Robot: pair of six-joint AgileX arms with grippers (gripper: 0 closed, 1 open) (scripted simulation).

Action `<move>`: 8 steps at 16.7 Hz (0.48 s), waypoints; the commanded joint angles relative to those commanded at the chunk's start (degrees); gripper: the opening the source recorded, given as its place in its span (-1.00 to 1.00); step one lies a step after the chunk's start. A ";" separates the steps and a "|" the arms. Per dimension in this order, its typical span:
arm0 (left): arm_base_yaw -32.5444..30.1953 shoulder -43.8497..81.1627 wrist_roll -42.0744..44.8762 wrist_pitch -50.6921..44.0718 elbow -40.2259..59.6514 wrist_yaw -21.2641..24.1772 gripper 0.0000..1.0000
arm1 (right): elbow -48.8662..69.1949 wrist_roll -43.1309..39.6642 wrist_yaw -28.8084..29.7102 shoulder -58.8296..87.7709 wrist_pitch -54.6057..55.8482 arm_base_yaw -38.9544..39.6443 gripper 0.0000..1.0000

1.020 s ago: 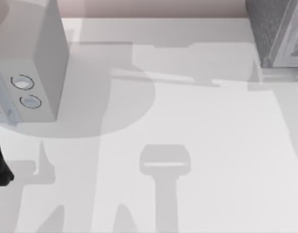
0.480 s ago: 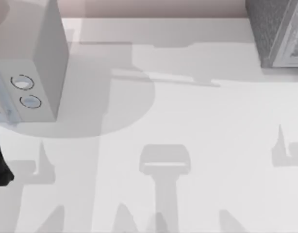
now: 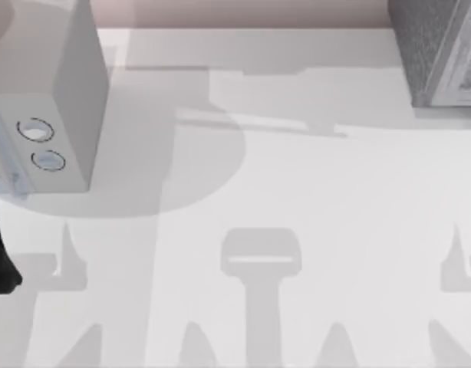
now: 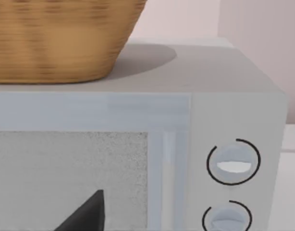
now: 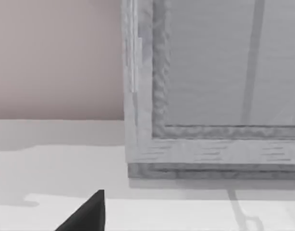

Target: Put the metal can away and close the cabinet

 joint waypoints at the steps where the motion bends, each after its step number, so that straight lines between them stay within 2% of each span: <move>1: 0.00 0.00 0.00 0.00 0.00 0.00 1.00 | 0.00 0.00 0.00 0.00 0.00 0.00 1.00; 5: 0.00 0.00 0.00 0.00 0.00 0.00 1.00 | 0.05 -0.04 -0.08 0.30 -0.03 0.12 1.00; 8: 0.00 0.00 0.00 0.00 0.00 0.00 1.00 | 1.33 0.03 -3.21 4.00 3.62 -3.08 1.00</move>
